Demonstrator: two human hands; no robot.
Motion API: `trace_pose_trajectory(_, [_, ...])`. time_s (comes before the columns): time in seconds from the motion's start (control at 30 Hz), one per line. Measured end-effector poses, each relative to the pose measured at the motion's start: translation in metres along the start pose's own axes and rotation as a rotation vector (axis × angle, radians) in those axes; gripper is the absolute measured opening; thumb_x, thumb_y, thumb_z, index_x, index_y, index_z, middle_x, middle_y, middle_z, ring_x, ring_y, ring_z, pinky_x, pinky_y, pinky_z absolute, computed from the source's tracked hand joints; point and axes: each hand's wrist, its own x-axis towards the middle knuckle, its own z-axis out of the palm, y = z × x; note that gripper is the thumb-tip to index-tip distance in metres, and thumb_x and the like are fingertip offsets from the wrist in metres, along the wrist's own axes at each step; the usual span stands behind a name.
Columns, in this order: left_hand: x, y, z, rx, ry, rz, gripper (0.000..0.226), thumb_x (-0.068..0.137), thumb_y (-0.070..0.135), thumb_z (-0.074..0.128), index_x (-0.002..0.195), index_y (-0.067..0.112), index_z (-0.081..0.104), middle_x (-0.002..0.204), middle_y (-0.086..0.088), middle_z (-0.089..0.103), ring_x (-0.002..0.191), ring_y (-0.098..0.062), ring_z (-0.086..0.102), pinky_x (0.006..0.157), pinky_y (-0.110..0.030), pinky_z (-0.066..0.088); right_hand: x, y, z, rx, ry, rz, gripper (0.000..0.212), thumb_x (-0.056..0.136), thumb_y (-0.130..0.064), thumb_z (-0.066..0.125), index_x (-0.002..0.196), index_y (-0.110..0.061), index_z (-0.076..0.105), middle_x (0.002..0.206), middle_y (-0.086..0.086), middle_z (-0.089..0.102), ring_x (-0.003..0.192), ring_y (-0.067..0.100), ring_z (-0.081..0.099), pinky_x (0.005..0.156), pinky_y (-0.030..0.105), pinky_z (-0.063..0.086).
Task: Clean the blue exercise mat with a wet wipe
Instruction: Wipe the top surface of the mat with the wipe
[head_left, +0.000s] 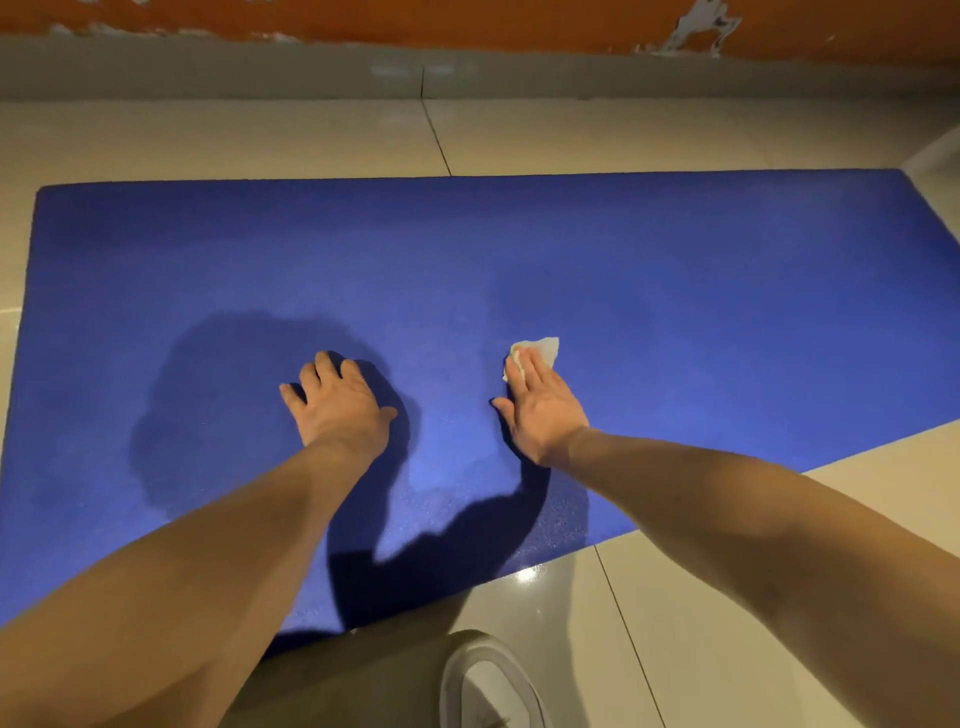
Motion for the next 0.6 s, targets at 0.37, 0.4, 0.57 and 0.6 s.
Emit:
trace_pose_trajectory(0.37, [0.041, -0.005, -0.006, -0.035, -0.071, 0.053, 0.099, 0.086, 0.062, 0.065, 0.16, 0.03, 0.007, 0.165, -0.007, -0.008, 0.152, -0.031, -0.007, 0.122, -0.059, 0.005, -0.009, -0.062, 0.022, 0.092, 0.112, -0.379, 0.067, 0.104, -0.043, 0.027, 0.155, -0.001, 0.032, 0.165, 0.016, 0.024, 0.155, 0.03, 0.012, 0.127, 0.041, 0.01])
trace_pose_trajectory(0.4, [0.041, -0.005, -0.006, -0.03, -0.077, 0.057, 0.099, 0.087, 0.063, 0.063, 0.16, 0.03, 0.005, 0.166, -0.007, -0.009, 0.152, -0.031, -0.008, 0.122, -0.059, 0.005, -0.001, -0.047, 0.021, 0.048, 0.091, -0.41, 0.065, 0.105, -0.041, 0.027, 0.154, 0.0, 0.033, 0.164, 0.016, 0.025, 0.155, 0.031, 0.014, 0.127, 0.042, 0.012])
trace_pose_trajectory(0.57, [0.04, -0.005, -0.005, -0.009, -0.095, 0.055, 0.1, 0.088, 0.067, 0.059, 0.16, 0.03, 0.0, 0.166, -0.005, -0.012, 0.152, -0.031, -0.01, 0.122, -0.058, 0.004, 0.047, 0.015, -0.003, 0.03, 0.014, 0.063, 0.082, 0.099, -0.054, -0.003, 0.159, 0.0, 0.013, 0.167, 0.016, 0.011, 0.155, 0.032, -0.002, 0.126, 0.043, 0.002])
trace_pose_trajectory(0.6, [0.04, -0.004, -0.006, -0.009, -0.094, 0.053, 0.1, 0.088, 0.066, 0.059, 0.16, 0.03, 0.001, 0.166, -0.006, -0.012, 0.152, -0.032, -0.01, 0.122, -0.058, 0.003, 0.051, 0.013, -0.004, 0.059, 0.019, 0.144, 0.079, 0.102, -0.054, 0.001, 0.159, 0.0, 0.009, 0.168, 0.016, 0.006, 0.155, 0.031, -0.005, 0.126, 0.042, -0.001])
